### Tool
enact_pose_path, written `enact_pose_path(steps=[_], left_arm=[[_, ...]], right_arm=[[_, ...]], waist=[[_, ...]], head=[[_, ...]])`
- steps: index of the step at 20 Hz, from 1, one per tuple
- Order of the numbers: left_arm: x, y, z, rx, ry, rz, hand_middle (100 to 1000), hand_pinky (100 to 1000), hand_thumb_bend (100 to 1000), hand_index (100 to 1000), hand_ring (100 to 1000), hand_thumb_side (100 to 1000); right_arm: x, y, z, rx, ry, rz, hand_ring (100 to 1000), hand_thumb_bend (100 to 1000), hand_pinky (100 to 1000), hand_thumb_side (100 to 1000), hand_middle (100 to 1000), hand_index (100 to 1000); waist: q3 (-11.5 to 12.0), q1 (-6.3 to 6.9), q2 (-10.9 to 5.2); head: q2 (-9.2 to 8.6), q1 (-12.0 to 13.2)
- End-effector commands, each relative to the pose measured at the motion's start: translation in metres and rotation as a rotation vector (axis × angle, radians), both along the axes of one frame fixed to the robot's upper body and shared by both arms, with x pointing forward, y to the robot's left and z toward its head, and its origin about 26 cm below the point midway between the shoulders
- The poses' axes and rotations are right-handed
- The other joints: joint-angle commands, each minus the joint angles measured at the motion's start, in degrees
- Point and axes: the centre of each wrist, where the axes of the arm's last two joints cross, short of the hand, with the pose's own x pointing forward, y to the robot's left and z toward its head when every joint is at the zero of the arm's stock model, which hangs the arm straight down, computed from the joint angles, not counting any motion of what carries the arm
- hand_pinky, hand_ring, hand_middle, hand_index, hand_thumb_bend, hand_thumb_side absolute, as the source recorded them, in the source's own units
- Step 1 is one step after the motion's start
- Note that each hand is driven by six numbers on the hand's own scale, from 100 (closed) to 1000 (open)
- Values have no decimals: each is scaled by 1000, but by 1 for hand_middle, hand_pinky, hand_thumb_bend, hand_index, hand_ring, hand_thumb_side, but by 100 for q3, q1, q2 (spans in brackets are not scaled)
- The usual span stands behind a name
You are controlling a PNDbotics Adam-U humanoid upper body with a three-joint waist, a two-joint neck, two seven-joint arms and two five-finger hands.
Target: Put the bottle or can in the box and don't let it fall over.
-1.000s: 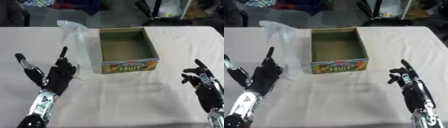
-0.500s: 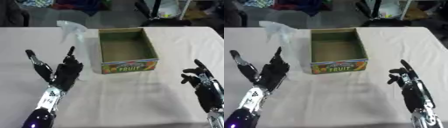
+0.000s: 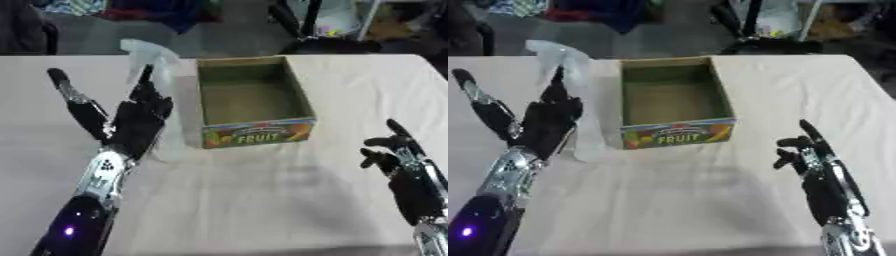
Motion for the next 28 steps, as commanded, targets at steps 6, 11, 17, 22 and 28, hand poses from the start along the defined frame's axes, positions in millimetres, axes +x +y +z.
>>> enact_pose_path(steps=[6, 11, 17, 22, 28], left_arm=[[2, -15, 30, -40, -61, -57, 213, 242, 1000, 1000, 100, 855], [4, -27, 51, -77, -105, -108, 213, 257, 1000, 1000, 100, 818], [8, -32, 101, -137, -224, -136, 224, 277, 975, 1000, 100, 804], [20, -35, 137, -115, -296, -139, 223, 299, 894, 1000, 133, 841], [48, -51, 136, 2, -269, -158, 231, 319, 884, 1000, 152, 925]], right_arm=[[0, 0, 3, -3, -12, 7, 463, 100, 878, 606, 632, 1000], [0, 0, 2, -2, -8, 11, 464, 100, 878, 605, 633, 1000], [-1, 1, 0, 0, -1, 15, 464, 100, 878, 605, 633, 1000], [-1, 6, -1, 5, 1, 40, 464, 100, 878, 604, 633, 1000], [1, 12, 0, 12, -3, 71, 463, 100, 878, 605, 632, 1000]], waist=[[-16, -17, -111], [-35, -46, -136], [-65, -79, -167], [-217, -121, -183], [-430, -147, -162]], head=[[-53, -21], [-58, -6], [-57, 6], [-64, 106], [-84, 239]])
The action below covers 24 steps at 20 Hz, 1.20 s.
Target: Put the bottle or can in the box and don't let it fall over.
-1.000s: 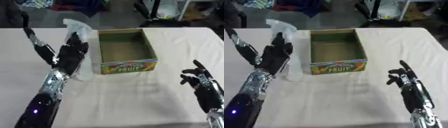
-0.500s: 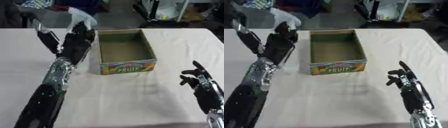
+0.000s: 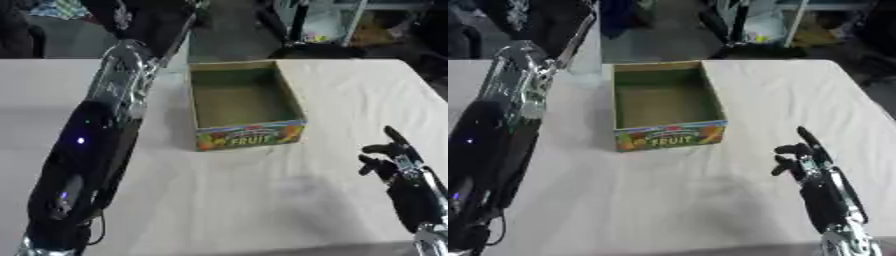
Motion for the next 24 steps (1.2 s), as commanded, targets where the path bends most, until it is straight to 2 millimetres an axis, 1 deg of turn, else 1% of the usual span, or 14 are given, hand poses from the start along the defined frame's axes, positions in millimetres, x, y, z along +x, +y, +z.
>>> enact_pose_path(steps=[1, 5, 6, 8, 11, 14, 21, 24], left_arm=[[10, -4, 2, 55, -23, 1, 231, 319, 884, 1000, 152, 925], [14, -5, -1, 63, -27, 0, 231, 319, 884, 1000, 152, 925], [14, -8, -6, 68, -10, -10, 222, 341, 943, 1000, 110, 968], [17, -23, -21, 98, 52, -48, 219, 345, 947, 1000, 101, 983], [25, -31, -37, 140, 92, -64, 221, 348, 946, 1000, 101, 995], [33, -36, -48, 162, 97, -72, 223, 350, 942, 1000, 108, 1000], [39, -38, -65, 193, 89, -85, 231, 359, 934, 1000, 119, 1000], [41, -38, -75, 246, 105, -84, 263, 407, 916, 1000, 164, 1000]], right_arm=[[3, 2, 6, 1, -22, 18, 463, 100, 878, 605, 632, 1000], [3, 2, 6, 2, -22, 20, 463, 100, 878, 605, 632, 1000], [4, 4, 7, 5, -28, 27, 463, 100, 877, 605, 631, 1000], [8, 11, 11, 15, -38, 54, 463, 100, 877, 605, 631, 1000], [11, 16, 12, 21, -42, 74, 463, 100, 877, 605, 631, 1000], [11, 17, 12, 23, -41, 78, 463, 100, 878, 606, 631, 1000], [11, 17, 12, 22, -40, 80, 463, 100, 878, 606, 630, 1000], [11, 17, 12, 20, -39, 80, 463, 100, 878, 606, 630, 1000]], waist=[[-17, -7, -81], [-24, -8, -79], [-67, -13, -49], [-277, -26, -1], [-417, -32, 10], [-443, -32, 7], [-439, -33, -5], [-422, -28, -8]], head=[[-81, 54], [-81, 59], [-100, 75], [-137, 158], [-147, 200], [-153, 198], [-147, 191], [-147, 177]])
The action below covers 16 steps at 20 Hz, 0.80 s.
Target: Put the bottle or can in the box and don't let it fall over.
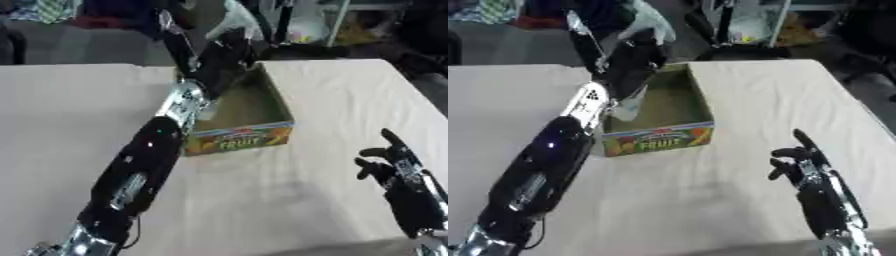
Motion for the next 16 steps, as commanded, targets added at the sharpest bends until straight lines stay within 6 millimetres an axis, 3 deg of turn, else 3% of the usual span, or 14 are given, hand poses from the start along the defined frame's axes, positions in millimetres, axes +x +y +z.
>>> enact_pose_path(steps=[1, 3, 6, 11, 16], left_arm=[[1, -5, 2, 54, -22, -14, 267, 411, 915, 1000, 166, 1000], [3, -3, -9, 109, 12, 1, 312, 461, 910, 1000, 200, 1000], [6, 1, -30, 195, 78, 29, 331, 498, 898, 1000, 170, 1000], [5, 17, -62, 330, 155, 77, 341, 520, 862, 1000, 132, 1000], [0, 41, -82, 421, 187, 142, 342, 526, 858, 1000, 100, 1000]], right_arm=[[3, 0, 6, -3, -21, 8, 463, 100, 878, 606, 630, 1000], [3, -1, 6, -3, -20, 6, 463, 100, 878, 606, 630, 1000], [2, -1, 6, -5, -21, 3, 463, 100, 879, 607, 630, 1000], [2, -3, 5, -8, -21, -7, 463, 100, 879, 607, 630, 1000], [2, -5, 5, -10, -22, -18, 463, 100, 880, 607, 630, 1000]], waist=[[10, 3, -79], [25, 6, -81], [48, 7, -84], [110, 9, -82], [190, -2, -79]], head=[[-54, -20], [-49, -36], [-47, -62], [-47, -129], [-58, -206]])
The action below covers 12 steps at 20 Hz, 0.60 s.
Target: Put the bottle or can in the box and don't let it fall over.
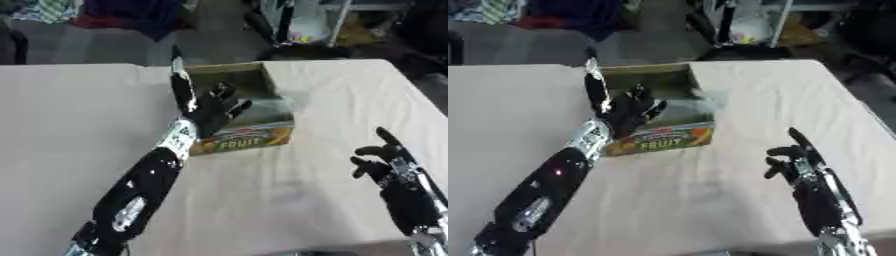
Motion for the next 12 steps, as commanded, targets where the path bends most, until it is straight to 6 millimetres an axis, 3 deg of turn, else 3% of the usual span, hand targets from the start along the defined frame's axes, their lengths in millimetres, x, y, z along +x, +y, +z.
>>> enact_pose_path(steps=[1, 6, 12], left_arm=[[-2, 25, -2, 59, -20, 57, 342, 526, 857, 1000, 102, 1000], [-13, 75, 7, -4, -114, 155, 354, 521, 783, 1000, 294, 1000], [-38, 152, 24, -88, -300, 296, 369, 523, 639, 1000, 423, 1000]], right_arm=[[2, -5, 6, -12, -20, -15, 463, 100, 880, 607, 630, 1000], [0, -10, 4, -19, -15, -36, 463, 100, 880, 608, 630, 1000], [-3, -19, 1, -32, -5, -76, 463, 100, 880, 609, 629, 1000]], waist=[[45, -4, -68], [209, 37, -91], [476, 106, -104]], head=[[-52, -76], [-37, -174], [22, -272]])
